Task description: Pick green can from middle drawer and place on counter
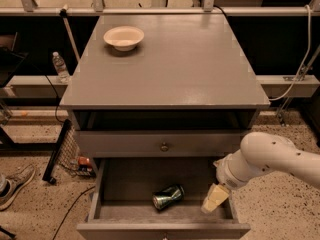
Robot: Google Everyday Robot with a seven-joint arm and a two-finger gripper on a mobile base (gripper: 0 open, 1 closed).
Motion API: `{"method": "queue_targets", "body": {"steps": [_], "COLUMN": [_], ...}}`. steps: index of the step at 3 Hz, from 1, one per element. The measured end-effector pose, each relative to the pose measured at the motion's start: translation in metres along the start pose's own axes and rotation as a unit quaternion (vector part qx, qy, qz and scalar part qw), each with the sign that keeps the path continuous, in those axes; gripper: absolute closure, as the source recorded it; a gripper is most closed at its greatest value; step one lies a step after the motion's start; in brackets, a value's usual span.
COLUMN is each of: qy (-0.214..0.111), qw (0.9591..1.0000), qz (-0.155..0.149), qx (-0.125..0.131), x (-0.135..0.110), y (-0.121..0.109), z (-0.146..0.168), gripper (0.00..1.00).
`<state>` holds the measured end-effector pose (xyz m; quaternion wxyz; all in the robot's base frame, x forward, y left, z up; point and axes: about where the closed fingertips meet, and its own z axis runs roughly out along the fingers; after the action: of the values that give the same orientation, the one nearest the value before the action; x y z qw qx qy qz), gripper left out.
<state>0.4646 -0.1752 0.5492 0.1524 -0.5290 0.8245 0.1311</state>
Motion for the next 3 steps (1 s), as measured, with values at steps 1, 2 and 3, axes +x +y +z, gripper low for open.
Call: {"method": "queue_targets", "body": {"steps": [1,2,3], "qy": [-0.002,-0.008,-0.026], "qw": [1.0000,0.9999,0.9995], "qz": [0.001,0.002,-0.003], "qx": [-0.005,-0.011,-0.018], "x": [0.002,0.012,0.017], "y": [-0.001,-0.007,-0.014], "z": [0.004,0.026,0.052], "gripper": [0.00,0.00,0.00]}}
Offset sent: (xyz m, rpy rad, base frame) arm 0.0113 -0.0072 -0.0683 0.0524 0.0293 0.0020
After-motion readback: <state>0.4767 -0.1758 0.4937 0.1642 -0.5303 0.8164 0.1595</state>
